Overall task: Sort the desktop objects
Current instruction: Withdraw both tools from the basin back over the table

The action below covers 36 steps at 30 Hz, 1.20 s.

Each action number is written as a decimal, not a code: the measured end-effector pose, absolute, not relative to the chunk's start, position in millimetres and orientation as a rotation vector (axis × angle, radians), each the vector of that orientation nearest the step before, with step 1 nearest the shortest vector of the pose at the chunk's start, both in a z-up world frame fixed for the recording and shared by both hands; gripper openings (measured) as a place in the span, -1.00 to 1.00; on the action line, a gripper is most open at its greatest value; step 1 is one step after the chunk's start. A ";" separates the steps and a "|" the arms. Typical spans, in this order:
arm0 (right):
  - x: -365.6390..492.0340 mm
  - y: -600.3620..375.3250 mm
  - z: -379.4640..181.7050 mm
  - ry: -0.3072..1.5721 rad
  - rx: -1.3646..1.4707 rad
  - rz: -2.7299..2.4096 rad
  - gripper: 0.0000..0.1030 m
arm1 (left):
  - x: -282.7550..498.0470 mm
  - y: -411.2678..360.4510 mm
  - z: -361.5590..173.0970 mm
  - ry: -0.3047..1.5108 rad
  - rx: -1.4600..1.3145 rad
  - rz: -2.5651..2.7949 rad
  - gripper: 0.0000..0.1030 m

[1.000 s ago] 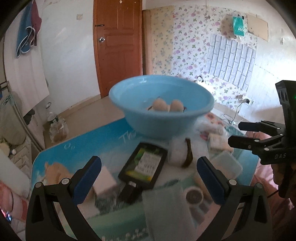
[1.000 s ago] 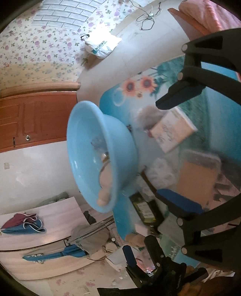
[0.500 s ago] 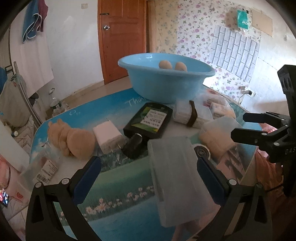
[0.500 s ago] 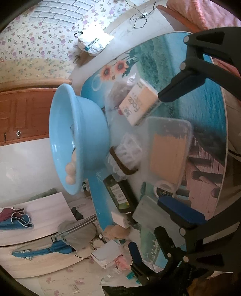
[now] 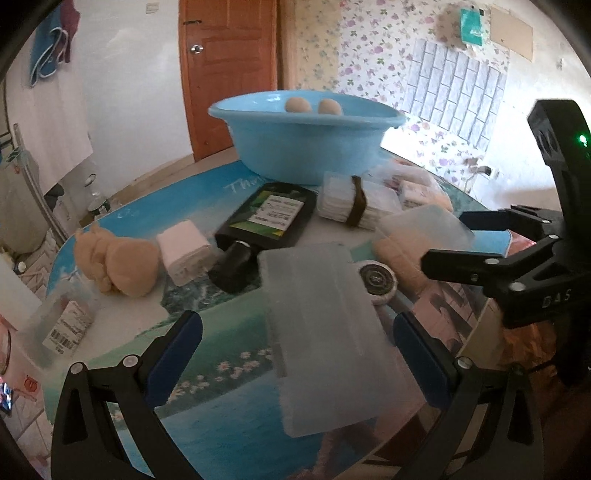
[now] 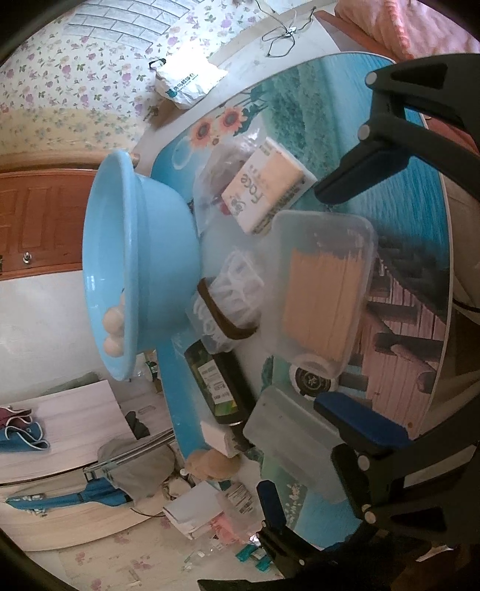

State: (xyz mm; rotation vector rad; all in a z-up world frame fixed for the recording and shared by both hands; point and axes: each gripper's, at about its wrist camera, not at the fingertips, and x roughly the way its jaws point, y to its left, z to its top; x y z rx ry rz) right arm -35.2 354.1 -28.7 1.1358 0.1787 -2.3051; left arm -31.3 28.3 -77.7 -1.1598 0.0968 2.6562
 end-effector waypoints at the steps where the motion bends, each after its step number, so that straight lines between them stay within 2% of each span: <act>1: -36.0 353.6 -29.9 0.184 1.141 -2.305 1.00 | -31.7 30.7 -78.5 0.102 -1.162 2.647 1.00; 7: -38.6 350.9 -38.8 0.230 1.174 -2.304 1.00 | -34.8 36.9 -86.5 0.129 -1.193 2.640 1.00; 26: -43.2 343.5 -44.3 0.211 1.166 -2.296 1.00 | -37.0 37.0 -99.5 0.118 -1.218 2.633 1.00; 29: -44.3 346.8 -45.6 0.197 1.173 -2.298 0.91 | -37.8 35.4 -99.3 0.116 -1.236 2.627 1.00; 36: -40.5 359.2 -46.1 0.200 1.162 -2.291 0.91 | -37.5 34.4 -99.5 0.109 -1.226 2.642 1.00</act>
